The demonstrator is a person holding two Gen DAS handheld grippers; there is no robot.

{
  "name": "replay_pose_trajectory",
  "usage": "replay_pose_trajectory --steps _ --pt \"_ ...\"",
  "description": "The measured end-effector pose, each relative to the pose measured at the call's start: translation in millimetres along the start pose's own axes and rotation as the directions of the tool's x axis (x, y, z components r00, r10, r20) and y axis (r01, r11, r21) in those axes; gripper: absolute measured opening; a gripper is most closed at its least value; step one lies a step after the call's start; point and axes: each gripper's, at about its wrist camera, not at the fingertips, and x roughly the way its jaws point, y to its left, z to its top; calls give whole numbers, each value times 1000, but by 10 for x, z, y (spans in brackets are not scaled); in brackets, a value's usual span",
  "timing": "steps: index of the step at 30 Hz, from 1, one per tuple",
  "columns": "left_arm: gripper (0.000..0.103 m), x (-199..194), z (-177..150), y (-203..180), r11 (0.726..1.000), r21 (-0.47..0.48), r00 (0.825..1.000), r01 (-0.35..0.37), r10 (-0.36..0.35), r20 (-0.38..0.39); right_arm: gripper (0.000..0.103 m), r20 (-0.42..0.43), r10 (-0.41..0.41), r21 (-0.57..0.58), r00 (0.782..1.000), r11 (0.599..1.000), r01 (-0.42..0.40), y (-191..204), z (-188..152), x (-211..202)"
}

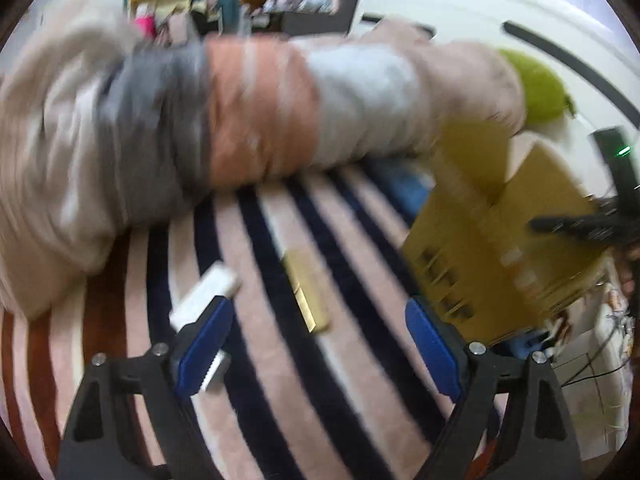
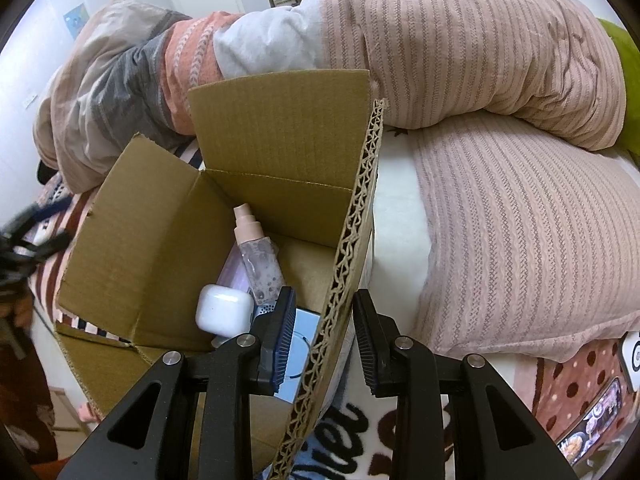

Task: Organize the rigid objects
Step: 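Grasp the gold stick with the left tool, then lower the gold stick into the cardboard box and open the left tool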

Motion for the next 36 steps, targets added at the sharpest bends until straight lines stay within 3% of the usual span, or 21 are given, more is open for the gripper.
replay_pose_trajectory --steps 7,10,12,14,16,17,19,23,30,36 --pt "87 652 -209 28 999 -34 995 -14 10 -103 26 -4 9 2 1000 1000 -9 -19 -4 11" --pt "86 893 -139 -15 997 -49 992 -63 57 -117 26 -2 11 4 1000 1000 -11 -27 -5 8" --pt "75 1032 -82 -28 994 -71 990 -81 73 -120 26 -1 14 4 1000 1000 -14 -36 -10 7" --pt "47 1143 -42 -36 990 -96 988 -103 91 -126 26 -1 18 5 1000 1000 -18 -48 -15 3" --pt "37 1211 -19 -46 983 -117 985 -142 128 -119 26 -1 20 6 1000 1000 -20 -57 -21 0" --pt "27 1229 -12 -50 981 -122 984 -149 136 -112 26 -1 21 5 1000 1000 -21 -58 -23 -2" --pt "16 1223 -20 -66 982 -121 986 -145 133 -103 26 0 21 5 1000 1000 -21 -59 -27 -6" --pt "15 1128 -56 -75 988 -75 990 -132 126 -70 26 -1 21 6 1000 1000 -21 -61 -29 -7" --pt "15 739 -87 31 990 -78 992 -120 118 -35 26 -1 21 4 1000 1000 -21 -63 -24 -5" --pt "15 192 36 -40 994 -28 991 -108 110 70 26 -1 22 6 1000 1000 -22 -65 -26 -7"
